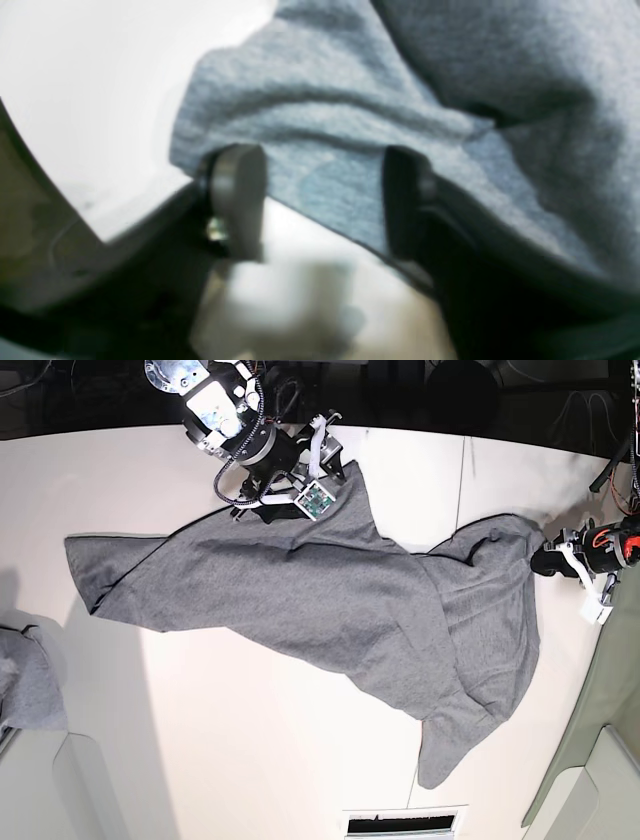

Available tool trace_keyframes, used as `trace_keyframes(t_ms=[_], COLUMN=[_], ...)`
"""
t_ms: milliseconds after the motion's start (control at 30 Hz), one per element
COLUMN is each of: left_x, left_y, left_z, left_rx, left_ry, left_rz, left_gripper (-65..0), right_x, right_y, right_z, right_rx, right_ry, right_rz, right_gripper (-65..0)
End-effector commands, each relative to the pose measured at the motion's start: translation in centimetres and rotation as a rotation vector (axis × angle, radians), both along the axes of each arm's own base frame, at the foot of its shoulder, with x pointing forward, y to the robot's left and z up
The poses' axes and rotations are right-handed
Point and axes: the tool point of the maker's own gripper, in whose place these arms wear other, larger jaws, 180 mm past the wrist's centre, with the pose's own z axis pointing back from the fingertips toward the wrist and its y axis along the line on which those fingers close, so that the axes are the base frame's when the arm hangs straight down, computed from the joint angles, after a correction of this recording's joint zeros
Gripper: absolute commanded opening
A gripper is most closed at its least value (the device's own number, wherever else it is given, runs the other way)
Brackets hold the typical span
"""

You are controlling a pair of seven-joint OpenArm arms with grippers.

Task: Layout the t-shirt on the table in an organized manner, then fold the t-shirt properly
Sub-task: 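Drag the held edge with the right gripper to spread the shirt flat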

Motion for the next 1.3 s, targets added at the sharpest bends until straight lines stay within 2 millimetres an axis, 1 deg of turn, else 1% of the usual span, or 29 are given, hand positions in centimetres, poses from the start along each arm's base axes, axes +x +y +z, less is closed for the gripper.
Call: trace_keyframes(t_ms=[0, 67, 100, 167, 267, 333, 433, 500, 567, 633, 767, 900, 1000, 1100, 1267], left_x=[1.3, 1.3, 1.3, 1.3, 1.3, 1.3, 1.2, 1.2, 1.1, 0.9, 0.8, 0.8, 0.8, 0.8, 0.8], left_y=[0.9, 0.9, 0.9, 0.9, 0.9, 0.9, 0.9, 0.9, 1.0, 1.2, 1.5, 1.5, 1.5, 1.5, 1.5], left_z=[1.6, 1.6, 1.6, 1.6, 1.6, 1.6, 1.6, 1.6, 1.4, 1.3, 1.2, 1.2, 1.2, 1.2, 1.3], left_rx=[0.009, 0.009, 0.009, 0.009, 0.009, 0.009, 0.01, 0.011, 0.022, 0.038, 0.048, 0.047, 0.048, 0.048, 0.047], left_ry=[-0.049, -0.05, -0.05, -0.05, -0.05, -0.05, -0.048, -0.047, -0.039, -0.031, -0.027, -0.028, -0.028, -0.028, -0.028], left_rz=[0.002, 0.002, 0.002, 0.002, 0.002, 0.002, 0.001, 0.001, -0.005, -0.012, -0.014, -0.014, -0.014, -0.014, -0.014], left_gripper=[-65.0, -65.0, -65.0, -65.0, -65.0, -65.0, -65.0, -65.0, -65.0, -65.0, -65.0, -65.0, -65.0, -65.0, -65.0], right_x=[0.4, 1.1, 1.4, 2.2, 3.3, 4.2, 5.7, 7.3, 9.4, 12.0, 17.7, 22.2, 25.2, 27.8, 31.5], right_y=[-1.4, -1.6, -1.8, -2.0, -1.5, -1.1, -0.3, -0.2, -0.6, -1.7, -5.4, -8.3, -10.3, -12.5, -16.8], right_z=[-0.6, -0.3, -0.2, 0.5, 2.6, 4.6, 8.2, 10.6, 12.7, 14.4, 17.9, 20.4, 21.1, 21.3, 22.3], right_rx=[-0.08, -0.087, -0.093, -0.122, -0.109, -0.085, -0.044, -0.033, -0.026, -0.035, -0.048, -0.01, -0.023, -0.069, -0.16], right_ry=[-0.002, -0.024, -0.038, -0.087, -0.149, -0.189, -0.272, -0.345, -0.412, -0.471, -0.564, -0.576, -0.572, -0.566, -0.567], right_rz=[-0.014, -0.03, -0.039, -0.031, -0.036, -0.05, -0.058, -0.062, -0.08, -0.112, -0.224, -0.294, -0.335, -0.372, -0.427], right_gripper=[-41.1, -59.4, -65.0, -65.0, -65.0, -65.0, -65.0, -65.0, -65.0, -65.0, -65.0, -65.0, -65.0, -65.0, -65.0])
